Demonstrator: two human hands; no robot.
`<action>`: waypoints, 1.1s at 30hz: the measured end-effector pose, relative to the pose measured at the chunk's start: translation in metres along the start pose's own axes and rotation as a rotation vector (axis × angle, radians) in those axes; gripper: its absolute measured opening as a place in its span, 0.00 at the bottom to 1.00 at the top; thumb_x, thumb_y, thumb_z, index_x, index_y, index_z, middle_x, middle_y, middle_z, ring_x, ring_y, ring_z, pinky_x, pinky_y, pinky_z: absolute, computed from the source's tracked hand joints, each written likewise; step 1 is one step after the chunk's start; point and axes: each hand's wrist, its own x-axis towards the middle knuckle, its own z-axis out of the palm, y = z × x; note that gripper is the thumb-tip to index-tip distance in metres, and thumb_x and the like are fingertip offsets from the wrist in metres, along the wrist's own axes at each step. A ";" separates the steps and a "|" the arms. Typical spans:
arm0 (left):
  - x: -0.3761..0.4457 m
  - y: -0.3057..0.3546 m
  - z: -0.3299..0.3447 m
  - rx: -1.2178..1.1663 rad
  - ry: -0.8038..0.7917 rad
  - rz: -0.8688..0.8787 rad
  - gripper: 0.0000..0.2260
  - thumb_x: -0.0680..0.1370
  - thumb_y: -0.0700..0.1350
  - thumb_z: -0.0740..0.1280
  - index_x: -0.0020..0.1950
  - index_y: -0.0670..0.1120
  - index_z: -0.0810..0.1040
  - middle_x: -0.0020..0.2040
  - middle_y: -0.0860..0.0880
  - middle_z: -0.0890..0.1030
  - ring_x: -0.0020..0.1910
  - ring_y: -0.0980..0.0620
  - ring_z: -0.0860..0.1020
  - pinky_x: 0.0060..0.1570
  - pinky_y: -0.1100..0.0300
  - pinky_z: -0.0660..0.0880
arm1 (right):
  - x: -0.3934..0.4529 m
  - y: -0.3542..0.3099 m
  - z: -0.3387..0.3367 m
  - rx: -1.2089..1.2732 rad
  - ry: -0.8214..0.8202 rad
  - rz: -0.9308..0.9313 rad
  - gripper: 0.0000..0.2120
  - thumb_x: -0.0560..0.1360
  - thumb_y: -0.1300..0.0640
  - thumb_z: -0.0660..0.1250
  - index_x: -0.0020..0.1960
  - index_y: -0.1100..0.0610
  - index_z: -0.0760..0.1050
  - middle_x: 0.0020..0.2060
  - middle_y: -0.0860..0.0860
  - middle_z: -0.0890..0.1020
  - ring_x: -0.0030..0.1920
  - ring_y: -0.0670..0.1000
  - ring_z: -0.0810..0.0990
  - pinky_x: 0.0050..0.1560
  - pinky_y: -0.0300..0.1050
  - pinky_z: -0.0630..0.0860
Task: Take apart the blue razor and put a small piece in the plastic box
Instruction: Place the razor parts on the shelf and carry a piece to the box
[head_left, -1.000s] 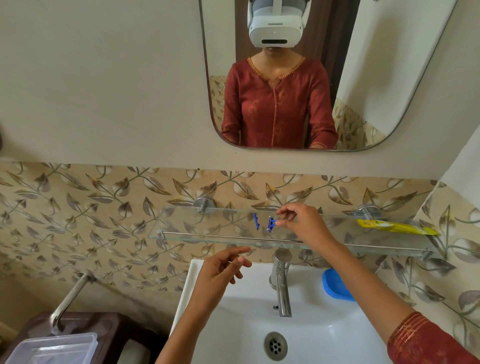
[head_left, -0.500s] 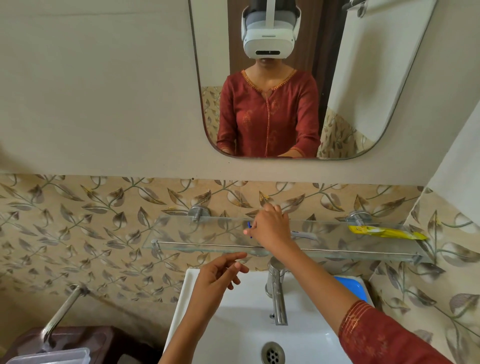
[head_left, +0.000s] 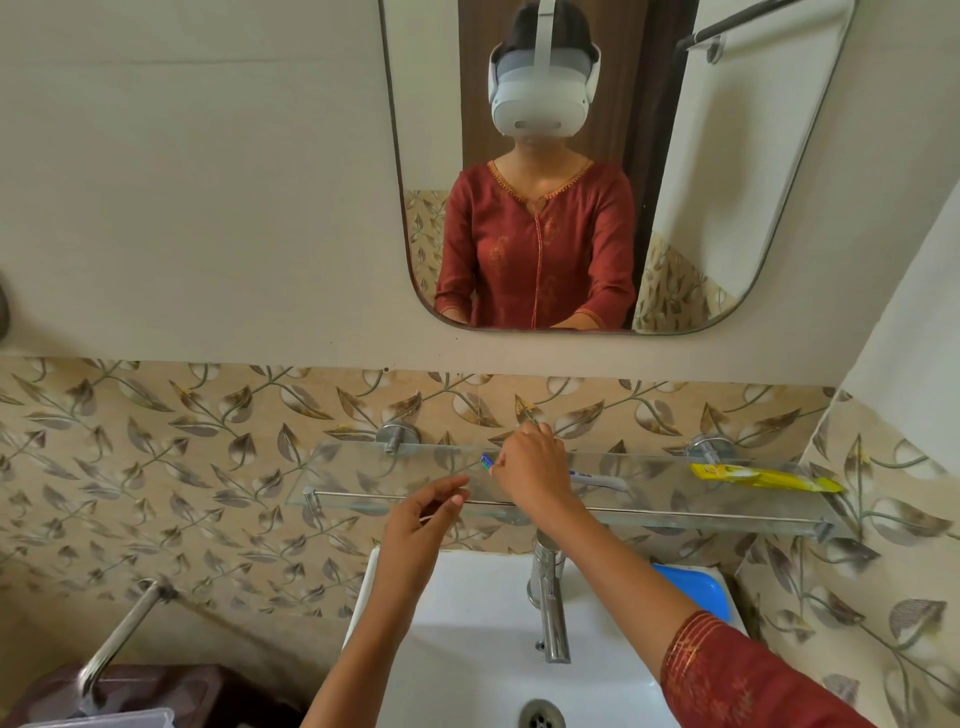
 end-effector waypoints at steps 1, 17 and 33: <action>0.002 0.001 0.000 -0.002 0.015 0.002 0.10 0.76 0.37 0.63 0.53 0.48 0.79 0.44 0.52 0.82 0.39 0.68 0.77 0.37 0.78 0.71 | 0.000 0.000 -0.001 0.025 0.022 -0.005 0.07 0.72 0.59 0.65 0.46 0.62 0.79 0.57 0.59 0.75 0.59 0.58 0.69 0.59 0.52 0.68; -0.064 -0.026 -0.085 -0.067 0.422 -0.074 0.13 0.75 0.31 0.60 0.56 0.40 0.76 0.42 0.50 0.80 0.34 0.66 0.77 0.38 0.74 0.73 | -0.049 -0.089 -0.012 1.164 -0.576 -0.135 0.06 0.68 0.67 0.69 0.34 0.60 0.78 0.30 0.54 0.81 0.27 0.47 0.81 0.36 0.36 0.80; -0.215 -0.158 -0.278 -0.091 0.912 -0.560 0.10 0.74 0.31 0.61 0.48 0.41 0.79 0.33 0.48 0.80 0.25 0.65 0.74 0.25 0.74 0.68 | -0.143 -0.308 0.274 0.901 -1.151 -0.145 0.12 0.68 0.70 0.68 0.29 0.59 0.77 0.29 0.55 0.79 0.26 0.46 0.80 0.35 0.36 0.80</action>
